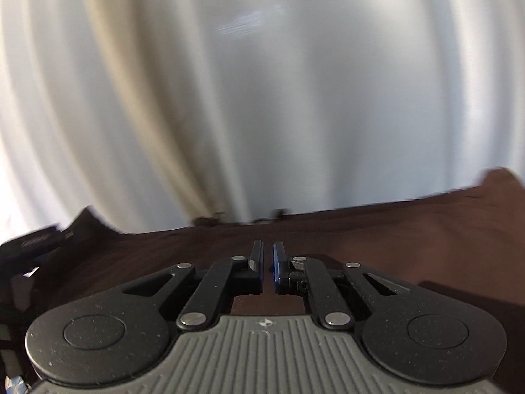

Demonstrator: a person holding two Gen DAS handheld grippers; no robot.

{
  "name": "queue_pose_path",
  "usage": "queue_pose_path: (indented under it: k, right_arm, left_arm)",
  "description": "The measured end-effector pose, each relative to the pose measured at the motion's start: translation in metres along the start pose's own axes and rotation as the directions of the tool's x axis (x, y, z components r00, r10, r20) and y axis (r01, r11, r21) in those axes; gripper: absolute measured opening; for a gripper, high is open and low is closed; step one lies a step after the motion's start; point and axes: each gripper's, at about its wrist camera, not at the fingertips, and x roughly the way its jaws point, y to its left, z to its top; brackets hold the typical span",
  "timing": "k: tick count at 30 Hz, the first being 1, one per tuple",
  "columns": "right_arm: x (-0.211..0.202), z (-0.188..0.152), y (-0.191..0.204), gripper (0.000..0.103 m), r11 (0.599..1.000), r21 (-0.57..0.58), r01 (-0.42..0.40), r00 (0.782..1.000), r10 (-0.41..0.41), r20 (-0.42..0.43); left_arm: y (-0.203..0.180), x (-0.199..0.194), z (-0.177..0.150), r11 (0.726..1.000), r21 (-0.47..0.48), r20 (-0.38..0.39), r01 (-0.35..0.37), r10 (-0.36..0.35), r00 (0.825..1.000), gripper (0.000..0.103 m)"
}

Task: Fold large clothes
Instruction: 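Lay the folded hem on the jacket and open both grippers, then grasp the folded jacket edge with the left gripper while the right gripper grasps beside it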

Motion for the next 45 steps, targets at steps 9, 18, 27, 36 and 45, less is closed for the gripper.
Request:
queue_pose_path:
  k: [9, 18, 27, 36, 45]
  right_arm:
    - [0.027, -0.022, 0.025, 0.004, 0.995, -0.097, 0.004, 0.999, -0.009, -0.053]
    - [0.051, -0.007, 0.002, 0.002, 0.974, -0.138, 0.178, 0.980, -0.188, -0.060]
    - [0.009, 0.001, -0.092, 0.000, 0.949, 0.066, 0.308, 0.951, -0.308, -0.020]
    - [-0.117, -0.037, -0.142, 0.000, 0.898, 0.129, 0.421, 0.906, -0.423, -0.013]
    - [-0.194, -0.083, -0.156, 0.065, 0.941, 0.239, 0.241, 0.967, -0.211, -0.145]
  left_arm:
    - [-0.020, -0.025, 0.005, 0.997, 0.069, 0.170, 0.027, -0.038, 0.985, 0.099]
    - [-0.055, 0.066, -0.032, 0.984, 0.127, -0.177, 0.125, -0.101, 0.979, 0.100]
    - [0.008, 0.051, -0.016, 0.981, 0.190, -0.108, -0.041, 0.062, 0.992, 0.099]
    - [0.116, -0.017, -0.018, 0.992, 0.081, -0.266, 0.092, -0.067, 0.962, 0.100]
    - [0.156, -0.050, -0.045, 0.947, -0.145, -0.359, 0.287, -0.321, 0.876, 0.093]
